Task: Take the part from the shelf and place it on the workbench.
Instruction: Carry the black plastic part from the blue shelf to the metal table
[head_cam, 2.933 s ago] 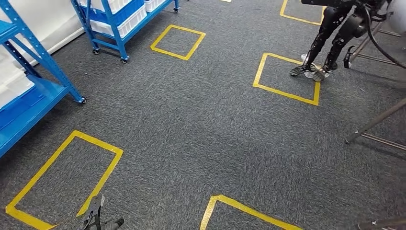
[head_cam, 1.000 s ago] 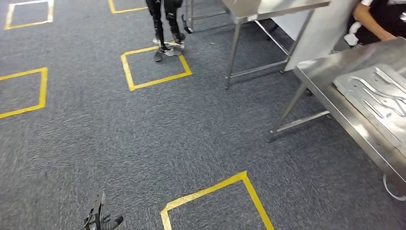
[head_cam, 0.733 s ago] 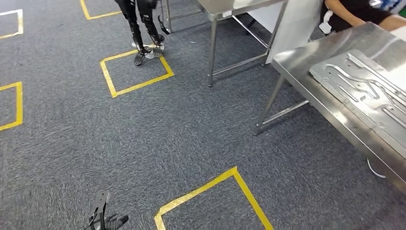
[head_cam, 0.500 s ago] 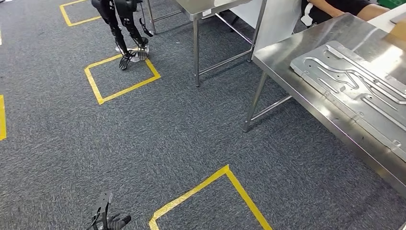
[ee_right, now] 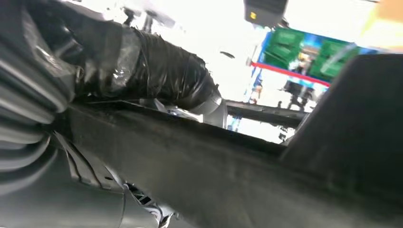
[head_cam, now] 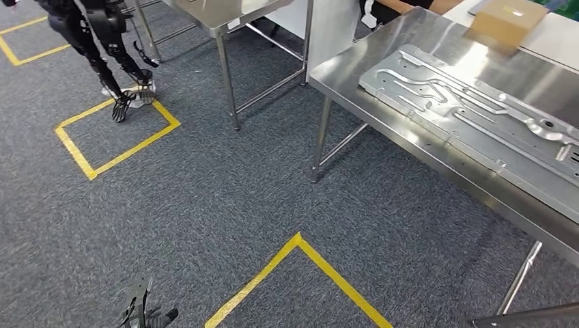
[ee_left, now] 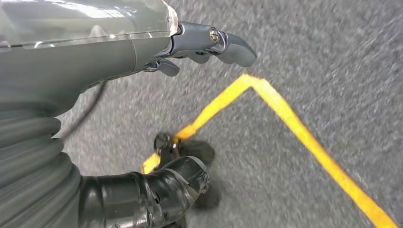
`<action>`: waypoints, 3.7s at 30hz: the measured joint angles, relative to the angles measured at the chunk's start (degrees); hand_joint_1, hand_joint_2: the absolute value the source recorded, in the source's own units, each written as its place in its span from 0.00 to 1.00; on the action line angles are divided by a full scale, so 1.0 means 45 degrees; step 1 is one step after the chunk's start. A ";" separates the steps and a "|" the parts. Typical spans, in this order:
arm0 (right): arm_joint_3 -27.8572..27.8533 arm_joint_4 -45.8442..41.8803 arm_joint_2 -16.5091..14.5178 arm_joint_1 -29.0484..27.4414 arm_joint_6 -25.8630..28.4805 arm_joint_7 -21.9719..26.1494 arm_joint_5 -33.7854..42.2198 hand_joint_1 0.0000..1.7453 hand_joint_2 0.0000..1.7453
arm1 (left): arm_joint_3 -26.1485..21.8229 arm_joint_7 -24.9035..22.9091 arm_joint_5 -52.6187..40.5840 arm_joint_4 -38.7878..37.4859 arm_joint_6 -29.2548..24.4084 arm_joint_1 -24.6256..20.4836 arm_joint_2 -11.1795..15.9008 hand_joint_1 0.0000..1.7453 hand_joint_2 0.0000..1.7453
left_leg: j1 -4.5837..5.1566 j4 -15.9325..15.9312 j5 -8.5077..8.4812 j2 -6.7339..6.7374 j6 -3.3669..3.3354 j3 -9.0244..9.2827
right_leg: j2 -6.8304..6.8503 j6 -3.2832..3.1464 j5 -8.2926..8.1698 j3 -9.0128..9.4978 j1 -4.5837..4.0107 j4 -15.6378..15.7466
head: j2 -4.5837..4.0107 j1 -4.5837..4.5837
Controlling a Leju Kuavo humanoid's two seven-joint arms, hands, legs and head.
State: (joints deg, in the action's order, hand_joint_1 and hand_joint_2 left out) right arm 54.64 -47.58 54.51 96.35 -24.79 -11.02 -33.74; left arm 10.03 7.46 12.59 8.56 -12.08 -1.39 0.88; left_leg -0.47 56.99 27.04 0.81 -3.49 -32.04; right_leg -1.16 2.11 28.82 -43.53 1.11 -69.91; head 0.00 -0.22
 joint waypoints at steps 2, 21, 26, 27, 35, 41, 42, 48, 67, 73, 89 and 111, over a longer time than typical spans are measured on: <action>0.0056 -0.0060 0.0090 -0.0108 -0.0007 -0.0011 0.0069 1.00 1.00 | 0.0000 -0.0022 0.0005 0.0000 -0.0013 -0.0003 0.0005 0.00 1.00 | 0.0011 0.0006 0.0075 0.0399 0.0014 0.0035 | 0.0175 0.0123 0.0141 -0.0448 0.0140 -0.0812 | 0.0000 0.0001; 0.0457 -0.0574 -0.0166 -0.0333 -0.0035 -0.0261 0.0168 1.00 1.00 | 0.0005 -0.0119 0.0033 0.0001 0.0023 -0.0066 0.0002 0.00 1.00 | 0.0031 0.1838 0.0252 -0.0743 0.0267 -0.1196 | -0.1158 -0.0585 -0.1116 0.1348 -0.0174 0.2313 | 0.0000 -0.0076; 0.0602 -0.0522 -0.0277 -0.0327 0.0017 -0.0136 0.0074 1.00 1.00 | 0.0005 -0.0159 0.0078 -0.0001 -0.0039 -0.0076 0.0018 0.00 1.00 | 0.0072 0.0511 -0.0141 -0.0895 0.0097 -0.0571 | -0.1762 -0.0252 -0.1197 0.1215 -0.0039 0.2351 | 0.0000 -0.0079; 0.0630 -0.0514 -0.0262 -0.0317 0.0034 -0.0087 0.0040 1.00 1.00 | 0.0005 -0.0163 0.0085 0.0000 -0.0047 -0.0093 0.0018 0.00 1.00 | 0.0072 0.0378 -0.0198 -0.0746 0.0021 -0.0500 | -0.1435 -0.0199 -0.1092 0.1151 -0.0054 0.2221 | 0.0000 -0.0072; 0.1013 -0.0433 -0.0451 -0.0329 0.0124 0.0030 -0.0055 1.00 1.00 | 0.0005 -0.0515 0.0237 0.0000 -0.0086 -0.0079 0.0012 0.00 1.00 | 0.0063 0.0206 -0.0188 0.0025 -0.0007 -0.0339 | 0.0254 0.0116 -0.0471 0.0510 0.0129 0.0460 | 0.0000 -0.0052; 0.1118 -0.0328 -0.0617 -0.0244 0.0069 0.0168 -0.0089 1.00 1.00 | 0.0005 -0.0642 0.0236 -0.0002 -0.0085 -0.0088 0.0023 0.00 1.00 | 0.0120 0.0355 -0.0043 0.0095 0.0073 -0.0363 | 0.0272 -0.0073 -0.1040 0.1597 -0.0017 0.2548 | 0.0000 -0.0062; 0.1129 -0.0314 -0.0640 -0.0240 0.0066 0.0171 -0.0094 1.00 1.00 | 0.0006 -0.0651 0.0237 -0.0002 -0.0083 -0.0087 0.0028 0.00 1.00 | 0.0115 0.0343 -0.0050 0.0093 0.0037 -0.0361 | 0.0266 -0.0087 -0.1037 0.1593 -0.0026 0.2548 | 0.0000 -0.0062; 0.1191 -0.0225 -0.0729 -0.0221 0.0046 0.0210 -0.0103 1.00 1.00 | 0.0010 -0.0881 0.0260 0.0000 -0.0115 -0.0095 0.0024 0.00 1.00 | 0.0081 0.0209 -0.0092 0.0110 0.0098 -0.0299 | 0.0256 -0.0222 -0.1012 0.1584 -0.0084 0.2539 | 0.0000 -0.0067; 0.1607 0.0323 -0.1265 -0.0190 0.0126 0.0488 -0.0021 1.00 1.00 | 0.0009 -0.1195 0.0268 0.0001 -0.0260 -0.0087 0.0092 0.00 1.00 | -0.0083 -0.0639 -0.0399 0.0284 0.0102 0.0279 | 0.0251 0.0163 0.0129 0.0065 0.0169 -0.0376 | 0.0000 -0.0052; 0.1712 0.0470 -0.1270 -0.0331 0.0180 0.0498 -0.0002 1.00 1.00 | 0.0005 -0.1055 0.0310 -0.0004 -0.0316 -0.0029 0.0216 0.00 1.00 | -0.0217 0.0145 0.0216 0.0214 0.0698 0.0148 | 0.0271 0.0383 -0.1071 0.1324 0.0393 0.2283 | 0.0000 -0.0084; 0.1758 0.0256 -0.1106 -0.0375 0.0685 0.0741 0.0033 1.00 1.00 | 0.0008 -0.0596 0.0503 -0.0004 0.0027 0.0014 0.0238 0.00 1.00 | 0.0488 0.0573 -0.0693 -0.0243 -0.0212 -0.1124 | -0.0264 -0.0487 -0.0496 0.1869 -0.0066 0.2250 | 0.0000 -0.0141; 0.1787 -0.0169 -0.0773 -0.0003 0.0160 0.0735 -0.0131 1.00 1.00 | 0.0010 -0.0721 0.0486 -0.0004 0.0282 -0.0008 0.0097 0.00 1.00 | 0.0141 0.3254 0.1054 -0.0125 0.0449 -0.2036 | 0.0127 -0.0567 -0.0753 0.1804 0.0007 0.2376 | 0.0000 -0.0143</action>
State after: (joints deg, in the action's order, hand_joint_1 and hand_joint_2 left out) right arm 62.69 -48.34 51.02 96.34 -24.06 -7.71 -34.33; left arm 10.08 4.22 14.78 8.55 -10.81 -1.42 1.32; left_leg 0.16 71.63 31.79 0.25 -1.48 -41.20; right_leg -0.59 -0.44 25.43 -35.41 1.14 -59.21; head 0.00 -0.87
